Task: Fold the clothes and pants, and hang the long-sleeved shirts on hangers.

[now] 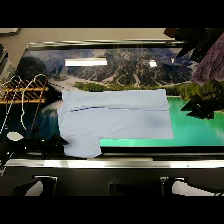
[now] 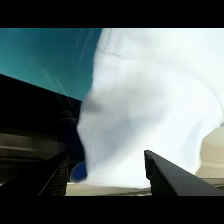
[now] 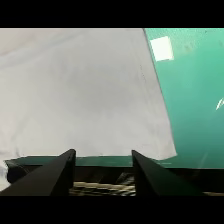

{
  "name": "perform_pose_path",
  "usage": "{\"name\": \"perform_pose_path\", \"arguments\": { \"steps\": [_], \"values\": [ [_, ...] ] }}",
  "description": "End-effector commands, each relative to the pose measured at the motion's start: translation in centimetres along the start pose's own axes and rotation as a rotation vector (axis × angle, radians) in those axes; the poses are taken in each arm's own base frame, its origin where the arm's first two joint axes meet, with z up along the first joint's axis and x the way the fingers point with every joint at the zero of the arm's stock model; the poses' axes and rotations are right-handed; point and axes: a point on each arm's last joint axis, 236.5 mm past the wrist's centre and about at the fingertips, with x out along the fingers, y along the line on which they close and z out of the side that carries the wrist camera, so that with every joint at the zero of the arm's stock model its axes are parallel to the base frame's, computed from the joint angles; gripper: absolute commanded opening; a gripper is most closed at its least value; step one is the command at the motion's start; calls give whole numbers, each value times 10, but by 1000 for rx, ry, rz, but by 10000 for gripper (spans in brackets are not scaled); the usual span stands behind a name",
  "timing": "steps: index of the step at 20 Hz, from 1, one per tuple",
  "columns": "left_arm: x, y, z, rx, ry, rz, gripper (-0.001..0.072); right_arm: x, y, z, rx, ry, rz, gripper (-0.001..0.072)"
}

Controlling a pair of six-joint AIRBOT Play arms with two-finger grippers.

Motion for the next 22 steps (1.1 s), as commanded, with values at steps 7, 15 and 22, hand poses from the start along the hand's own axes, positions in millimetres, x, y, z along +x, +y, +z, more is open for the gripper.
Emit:
{"name": "perform_pose_path", "arguments": {
  "steps": [7,15,22],
  "values": [
    [8,-3,-2,-52,30,-31,180,-4,2,0,-6,-14,-1,375],
    [9,-1,-10,-27,57,-28,15,-1,4,5,-48,-27,13,369],
    [9,0,-16,5,83,-28,15,50,-38,-18,-39,191,-17,434]
  ]
}}
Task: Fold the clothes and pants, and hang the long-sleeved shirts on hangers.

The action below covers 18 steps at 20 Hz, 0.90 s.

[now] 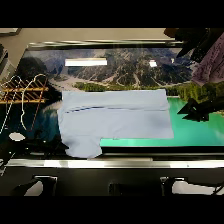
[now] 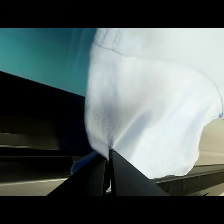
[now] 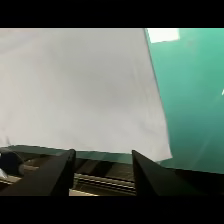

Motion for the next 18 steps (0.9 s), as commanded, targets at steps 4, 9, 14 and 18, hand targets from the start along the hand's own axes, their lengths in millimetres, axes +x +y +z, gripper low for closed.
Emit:
{"name": "perform_pose_path", "arguments": {
  "steps": [4,9,14,18],
  "values": [
    [0,1,-4,11,19,1,15,46,-41,-30,-38,128,-56,425],
    [0,1,-5,11,20,1,15,68,-59,-53,-30,191,-85,413],
    [0,0,-5,11,20,1,15,70,-63,-49,-31,173,-98,379],
    [0,1,-4,11,19,1,15,75,-53,-46,-17,155,-51,380]
  ]
}}
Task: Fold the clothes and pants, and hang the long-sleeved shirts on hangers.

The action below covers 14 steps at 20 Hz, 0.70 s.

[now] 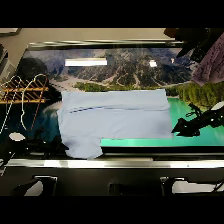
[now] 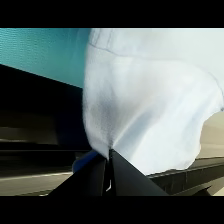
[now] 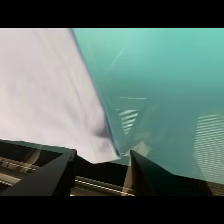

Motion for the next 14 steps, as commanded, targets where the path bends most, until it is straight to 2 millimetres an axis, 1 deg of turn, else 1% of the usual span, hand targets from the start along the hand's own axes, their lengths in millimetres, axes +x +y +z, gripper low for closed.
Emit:
{"name": "perform_pose_path", "arguments": {
  "steps": [1,5,8,9,10,12,14],
  "values": [
    [0,0,0,-2,0,0,15,5,7,2,11,-13,38,379],
    [0,0,0,-2,0,0,16,16,5,-5,31,6,43,379],
    [0,0,0,-2,0,0,15,27,4,-14,47,31,51,378],
    [0,0,0,-2,0,0,15,29,4,-14,51,25,55,343],
    [0,0,0,-2,0,0,15,29,6,-10,50,10,62,330],
    [0,0,0,-2,0,0,16,28,9,-2,48,-22,78,234],
    [0,0,1,-1,-2,-1,15,28,12,0,50,-32,90,108]
  ]
}}
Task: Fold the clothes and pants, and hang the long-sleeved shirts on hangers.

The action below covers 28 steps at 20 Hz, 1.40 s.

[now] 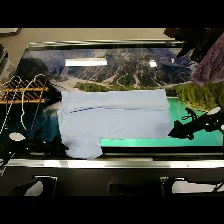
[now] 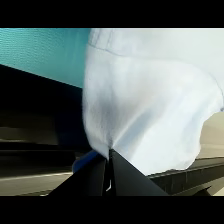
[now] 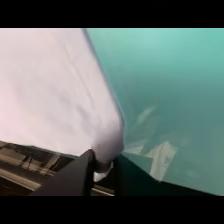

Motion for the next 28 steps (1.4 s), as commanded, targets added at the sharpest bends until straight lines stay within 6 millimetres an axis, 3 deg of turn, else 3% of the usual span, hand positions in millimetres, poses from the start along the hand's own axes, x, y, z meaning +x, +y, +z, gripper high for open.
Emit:
{"name": "perform_pose_path", "arguments": {
  "steps": [1,5,9,14,17,22,25,28],
  "values": [
    [-1,-1,1,2,-3,-1,15,1,7,4,-7,-19,29,43],
    [-14,-15,10,44,-38,-16,14,-7,21,-5,-15,-2,68,38],
    [-38,-38,6,114,-69,-42,14,-31,35,-8,4,-76,38,37],
    [-61,-54,-21,180,-112,-70,14,-44,69,-31,-104,-104,-126,36],
    [-73,-42,-36,205,-152,-6,14,-47,90,-47,-155,-125,-227,36],
    [-87,-45,-59,197,-209,-14,14,-73,81,-70,-192,-170,-390,36],
    [-89,-56,-49,184,-245,-60,14,-83,83,-56,-211,-260,-401,35],
    [-92,-79,-13,177,-311,-138,12,-81,104,-20,-214,-392,-317,36]
  ]
}}
